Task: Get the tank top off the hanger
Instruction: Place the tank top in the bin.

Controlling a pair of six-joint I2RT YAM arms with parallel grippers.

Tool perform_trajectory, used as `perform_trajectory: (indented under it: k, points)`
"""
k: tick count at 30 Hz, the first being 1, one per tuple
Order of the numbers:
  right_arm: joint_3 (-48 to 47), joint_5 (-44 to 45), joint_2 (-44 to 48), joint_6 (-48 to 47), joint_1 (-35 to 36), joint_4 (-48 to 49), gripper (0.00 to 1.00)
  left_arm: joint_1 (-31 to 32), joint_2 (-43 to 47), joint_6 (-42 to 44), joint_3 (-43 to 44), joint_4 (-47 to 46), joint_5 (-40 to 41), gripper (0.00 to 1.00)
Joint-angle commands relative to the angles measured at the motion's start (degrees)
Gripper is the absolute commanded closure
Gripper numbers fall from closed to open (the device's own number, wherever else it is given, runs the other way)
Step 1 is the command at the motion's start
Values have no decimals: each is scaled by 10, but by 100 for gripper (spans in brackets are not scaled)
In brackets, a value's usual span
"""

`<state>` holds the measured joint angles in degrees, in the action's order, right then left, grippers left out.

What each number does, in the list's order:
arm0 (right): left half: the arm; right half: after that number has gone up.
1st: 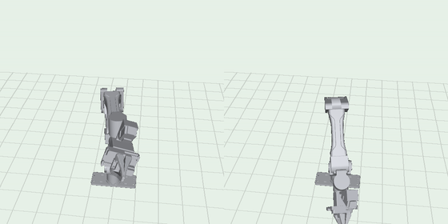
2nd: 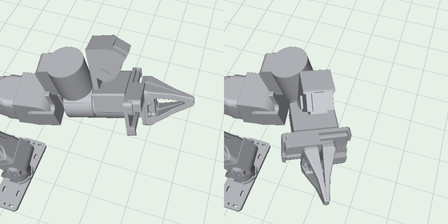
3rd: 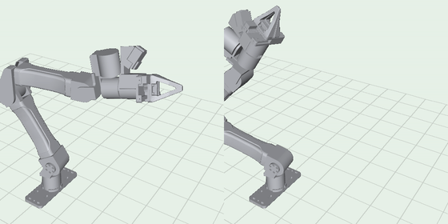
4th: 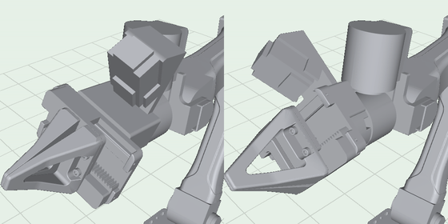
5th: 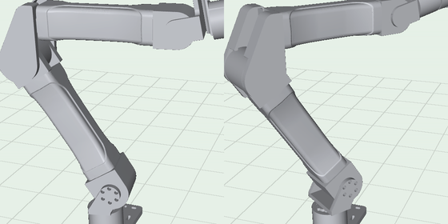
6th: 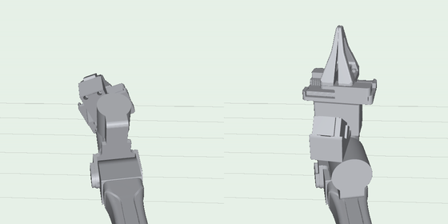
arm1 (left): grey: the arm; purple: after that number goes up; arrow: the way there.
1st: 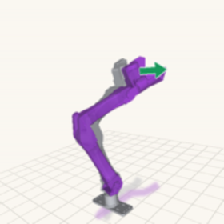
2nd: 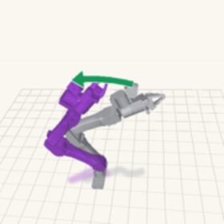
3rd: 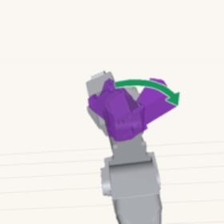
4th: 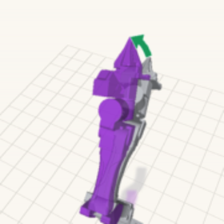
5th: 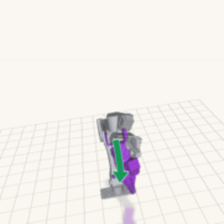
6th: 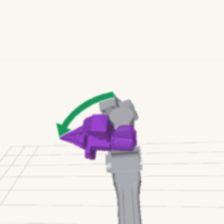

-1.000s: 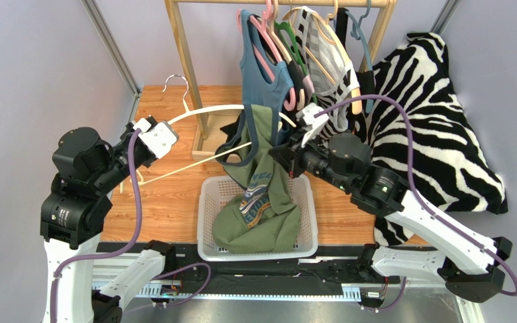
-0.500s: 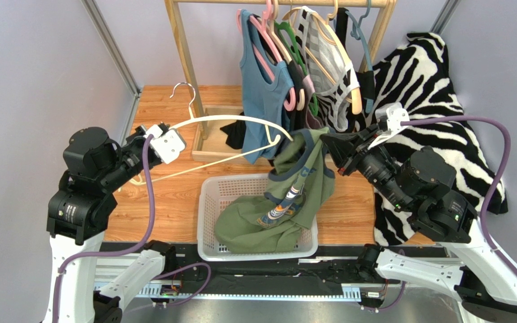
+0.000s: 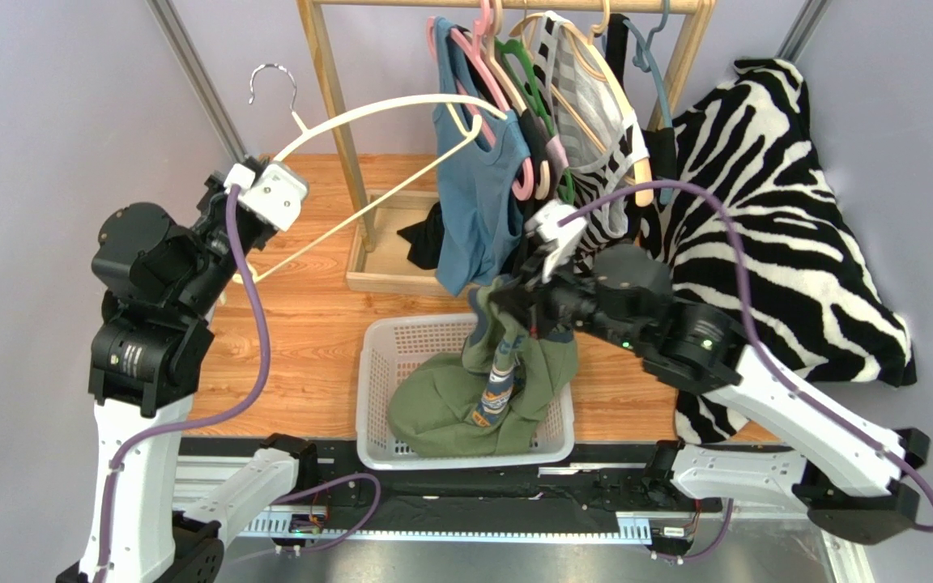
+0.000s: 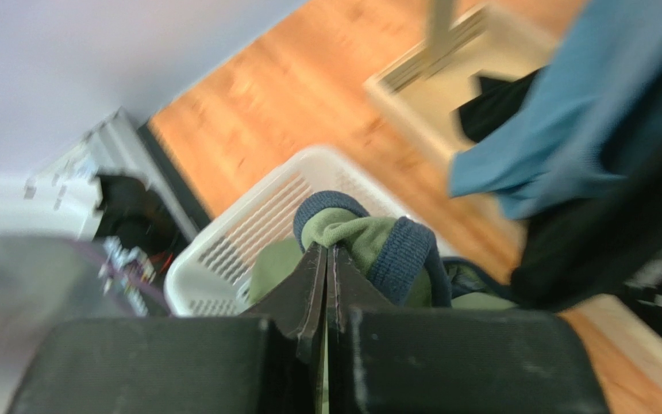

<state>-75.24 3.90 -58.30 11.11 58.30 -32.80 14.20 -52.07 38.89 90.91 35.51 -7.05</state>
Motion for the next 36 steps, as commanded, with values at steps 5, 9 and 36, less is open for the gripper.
perform_trajectory:
  k: [5, 9, 36]
  points:
    - [16, -143, -82, -7, 52, -28, 93, -3, -1, -48, 0, -62, 13, 100]
    - [73, -119, -109, -1, 52, 14, 75, -4, 2, -52, -2, -62, 12, 100]
    - [116, 120, -425, 1, -58, 223, 88, -5, 11, -55, 19, -14, -4, 100]
